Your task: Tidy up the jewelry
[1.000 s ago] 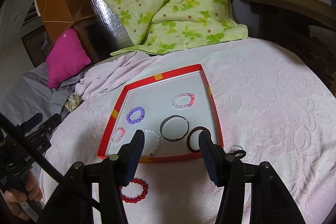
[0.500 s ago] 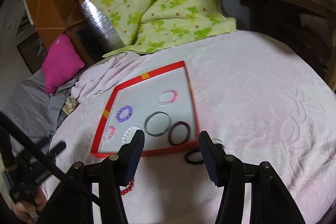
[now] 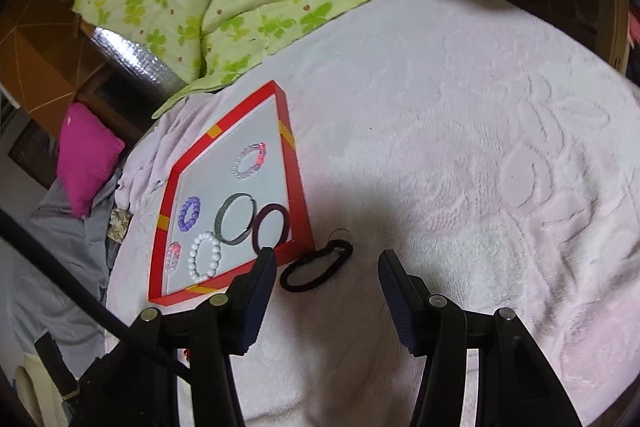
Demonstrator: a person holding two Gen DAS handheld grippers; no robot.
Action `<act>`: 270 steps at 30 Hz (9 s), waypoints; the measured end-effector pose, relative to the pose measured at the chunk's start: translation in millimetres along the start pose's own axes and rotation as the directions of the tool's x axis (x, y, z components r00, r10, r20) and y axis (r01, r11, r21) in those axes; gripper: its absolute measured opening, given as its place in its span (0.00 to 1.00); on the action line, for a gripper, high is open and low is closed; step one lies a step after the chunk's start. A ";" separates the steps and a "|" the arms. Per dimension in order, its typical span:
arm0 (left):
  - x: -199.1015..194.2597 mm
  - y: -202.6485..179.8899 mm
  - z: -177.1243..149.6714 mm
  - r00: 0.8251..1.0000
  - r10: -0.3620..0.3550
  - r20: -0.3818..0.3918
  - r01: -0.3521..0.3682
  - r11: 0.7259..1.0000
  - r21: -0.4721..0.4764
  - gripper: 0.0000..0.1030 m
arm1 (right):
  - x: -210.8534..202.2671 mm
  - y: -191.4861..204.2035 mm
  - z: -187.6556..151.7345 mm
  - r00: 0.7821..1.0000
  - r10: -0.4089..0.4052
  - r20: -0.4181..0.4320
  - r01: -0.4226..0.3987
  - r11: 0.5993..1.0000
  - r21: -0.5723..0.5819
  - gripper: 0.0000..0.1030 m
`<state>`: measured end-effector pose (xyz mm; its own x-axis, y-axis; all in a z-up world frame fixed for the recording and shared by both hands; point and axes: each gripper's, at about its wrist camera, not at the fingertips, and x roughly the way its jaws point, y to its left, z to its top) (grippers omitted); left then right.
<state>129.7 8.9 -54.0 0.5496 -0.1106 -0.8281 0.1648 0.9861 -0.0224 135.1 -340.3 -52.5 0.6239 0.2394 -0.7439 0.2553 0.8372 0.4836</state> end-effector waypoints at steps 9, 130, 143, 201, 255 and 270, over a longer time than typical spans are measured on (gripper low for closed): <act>11.9 -8.1 0.6 0.992 -0.123 -0.017 0.124 0.989 0.086 0.70 | 39.1 -5.9 -1.4 0.999 -0.029 -0.029 0.028 0.998 -0.051 0.37; 6.1 -37.8 131.9 0.965 -0.021 0.262 0.015 1.000 0.022 0.72 | 72.6 135.9 127.5 0.978 0.028 0.208 0.014 0.980 -0.199 0.62; -64.5 -2.2 55.9 0.947 0.151 0.283 -0.143 0.989 -0.048 0.74 | -7.7 124.3 -15.0 0.984 -0.067 0.165 0.123 0.927 -0.355 0.64; -71.4 -9.0 -4.6 0.928 0.227 0.296 -0.233 0.972 -0.015 0.84 | -47.4 130.7 -94.6 0.947 -0.165 0.277 0.272 0.869 -0.413 0.70; -65.6 -10.4 -3.6 0.940 0.217 0.263 -0.198 0.975 -0.096 0.85 | -27.6 117.5 -82.5 0.953 -0.162 0.255 0.250 0.897 -0.365 0.70; -68.3 5.4 -5.0 0.942 0.220 0.253 -0.194 0.973 -0.123 0.85 | -16.3 137.5 -90.0 0.960 -0.162 0.230 0.243 0.889 -0.388 0.70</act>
<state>89.0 22.4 -0.4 0.7616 0.0815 -0.6430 -0.0475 0.9964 0.0701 93.6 -184.7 -15.4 0.7275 -0.0188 -0.6858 0.0917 0.9933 0.0700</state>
